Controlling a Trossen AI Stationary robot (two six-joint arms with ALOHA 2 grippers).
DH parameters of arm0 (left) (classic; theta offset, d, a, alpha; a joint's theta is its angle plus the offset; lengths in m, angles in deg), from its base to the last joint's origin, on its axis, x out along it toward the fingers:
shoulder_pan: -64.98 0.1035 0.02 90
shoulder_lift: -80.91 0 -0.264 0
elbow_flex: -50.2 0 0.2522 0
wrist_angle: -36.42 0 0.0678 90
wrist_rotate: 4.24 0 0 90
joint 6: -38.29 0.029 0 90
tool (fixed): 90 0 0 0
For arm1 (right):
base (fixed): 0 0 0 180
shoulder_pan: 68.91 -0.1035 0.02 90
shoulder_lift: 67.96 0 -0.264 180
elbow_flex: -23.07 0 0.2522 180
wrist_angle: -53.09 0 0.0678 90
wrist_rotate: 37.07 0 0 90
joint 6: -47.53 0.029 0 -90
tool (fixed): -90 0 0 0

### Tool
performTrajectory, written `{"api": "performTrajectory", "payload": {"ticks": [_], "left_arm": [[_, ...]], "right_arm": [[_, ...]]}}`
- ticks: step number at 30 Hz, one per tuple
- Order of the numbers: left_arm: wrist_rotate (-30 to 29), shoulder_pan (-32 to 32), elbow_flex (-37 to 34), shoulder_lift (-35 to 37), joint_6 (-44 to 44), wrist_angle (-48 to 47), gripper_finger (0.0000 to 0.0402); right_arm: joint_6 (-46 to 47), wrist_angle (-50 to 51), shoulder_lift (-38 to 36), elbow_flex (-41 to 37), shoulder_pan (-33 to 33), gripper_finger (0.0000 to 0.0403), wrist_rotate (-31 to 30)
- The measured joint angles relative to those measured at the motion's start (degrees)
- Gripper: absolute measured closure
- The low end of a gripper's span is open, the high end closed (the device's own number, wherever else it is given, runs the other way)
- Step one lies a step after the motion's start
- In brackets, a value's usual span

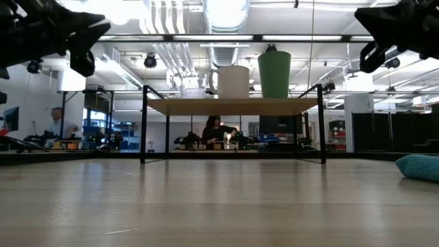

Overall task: Stack small to large cups/mugs on shelf
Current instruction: Return to Home Position

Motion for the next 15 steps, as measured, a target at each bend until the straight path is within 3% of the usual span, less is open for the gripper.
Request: {"api": "performTrajectory", "payload": {"ticks": [15], "left_arm": [[4.0, 0.0, -0.1, -0.6, -6.3, -5.6, 0.0322]], "right_arm": [[1.4, 1.7, 0.1, 0.1, 0.0, 0.0394, -0.2]]}}
